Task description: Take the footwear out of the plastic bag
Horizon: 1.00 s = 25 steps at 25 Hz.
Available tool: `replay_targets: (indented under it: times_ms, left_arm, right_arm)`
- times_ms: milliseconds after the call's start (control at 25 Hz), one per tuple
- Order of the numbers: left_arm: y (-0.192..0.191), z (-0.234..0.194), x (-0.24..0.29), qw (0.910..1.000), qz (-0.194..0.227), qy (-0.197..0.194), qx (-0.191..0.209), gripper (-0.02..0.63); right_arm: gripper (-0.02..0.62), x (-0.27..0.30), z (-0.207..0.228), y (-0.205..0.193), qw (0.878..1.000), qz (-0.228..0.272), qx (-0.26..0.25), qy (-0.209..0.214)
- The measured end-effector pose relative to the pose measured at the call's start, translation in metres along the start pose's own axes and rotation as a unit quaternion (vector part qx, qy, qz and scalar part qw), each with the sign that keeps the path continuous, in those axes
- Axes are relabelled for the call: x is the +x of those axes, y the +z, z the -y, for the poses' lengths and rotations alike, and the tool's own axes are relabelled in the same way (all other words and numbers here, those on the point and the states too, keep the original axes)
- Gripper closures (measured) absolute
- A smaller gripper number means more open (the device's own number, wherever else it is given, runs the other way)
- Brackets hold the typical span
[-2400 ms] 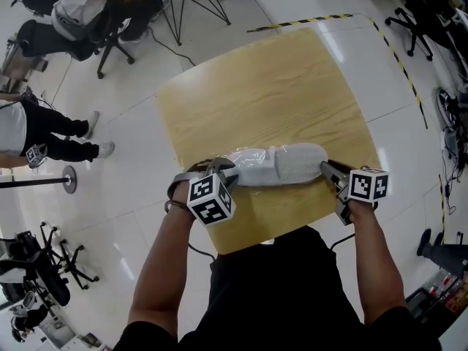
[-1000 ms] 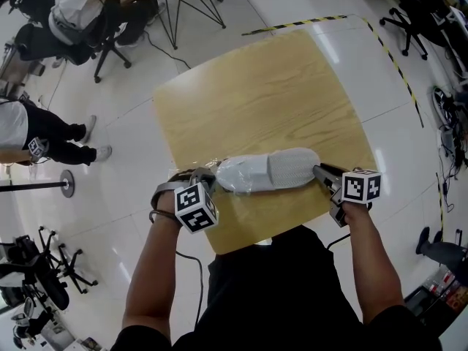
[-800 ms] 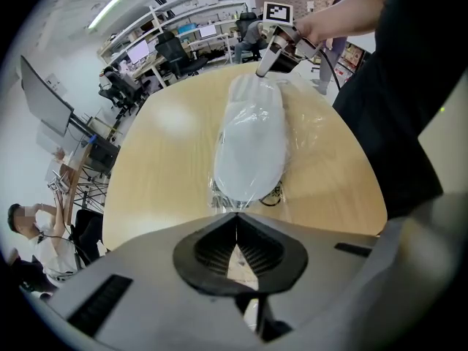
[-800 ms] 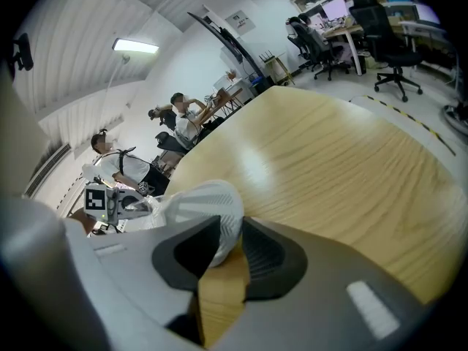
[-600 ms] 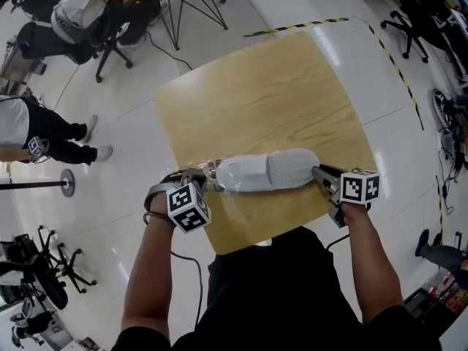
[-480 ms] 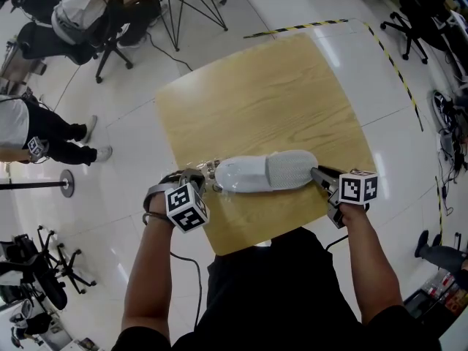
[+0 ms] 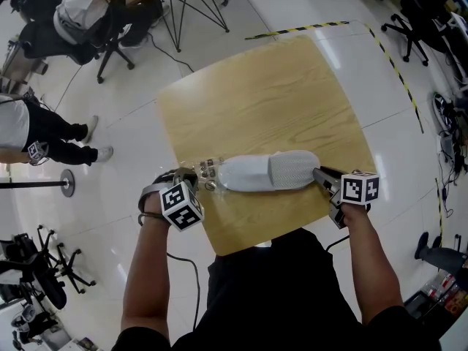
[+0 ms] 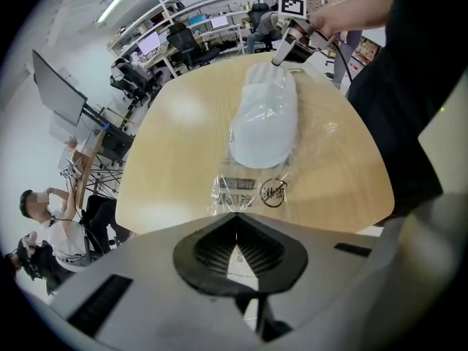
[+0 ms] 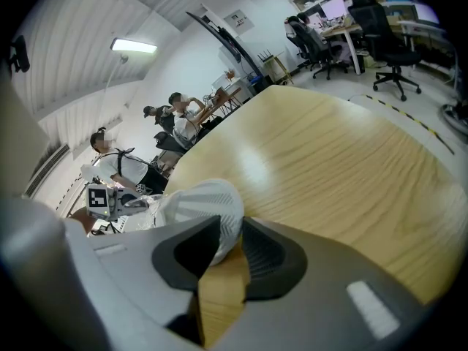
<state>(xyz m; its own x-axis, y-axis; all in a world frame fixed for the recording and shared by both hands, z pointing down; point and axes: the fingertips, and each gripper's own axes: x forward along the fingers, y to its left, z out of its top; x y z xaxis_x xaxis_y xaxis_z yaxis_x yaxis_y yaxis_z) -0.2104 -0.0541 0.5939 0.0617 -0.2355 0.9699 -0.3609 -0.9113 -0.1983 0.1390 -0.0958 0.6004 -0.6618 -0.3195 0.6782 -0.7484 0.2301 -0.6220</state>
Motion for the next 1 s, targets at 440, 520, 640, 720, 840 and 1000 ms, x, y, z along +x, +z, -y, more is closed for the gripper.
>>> replay_targets:
  times_ms: [440, 520, 640, 720, 840, 1000]
  left_arm:
    - [-0.022, -0.006, -0.004, 0.9997, -0.015, 0.014, -0.017, 0.598]
    - [-0.026, -0.01, -0.004, 0.9995, -0.016, 0.017, -0.021, 0.598]
    - [-0.032, -0.014, -0.006, 0.9992, -0.018, 0.023, -0.029, 0.598]
    - [-0.035, -0.017, -0.009, 0.9989, -0.019, 0.029, -0.032, 0.598]
    - [-0.041, -0.022, -0.011, 0.9984, -0.024, 0.037, -0.034, 0.598]
    - [-0.054, -0.026, -0.014, 0.9973, -0.037, 0.044, -0.046, 0.598]
  right_arm:
    - [0.499, -0.001, 0.002, 0.0, 1.0, -0.001, -0.006, -0.004]
    - [0.499, 0.001, 0.002, 0.002, 1.0, -0.002, -0.007, -0.004]
    - [0.499, 0.001, 0.002, 0.002, 1.0, -0.003, -0.009, -0.005]
    - [0.499, 0.001, 0.001, 0.002, 1.0, -0.003, -0.009, -0.004]
    - [0.499, 0.001, 0.001, 0.003, 1.0, -0.004, -0.009, -0.004]
    - [0.499, 0.0, 0.0, 0.003, 1.0, -0.004, -0.009, -0.005]
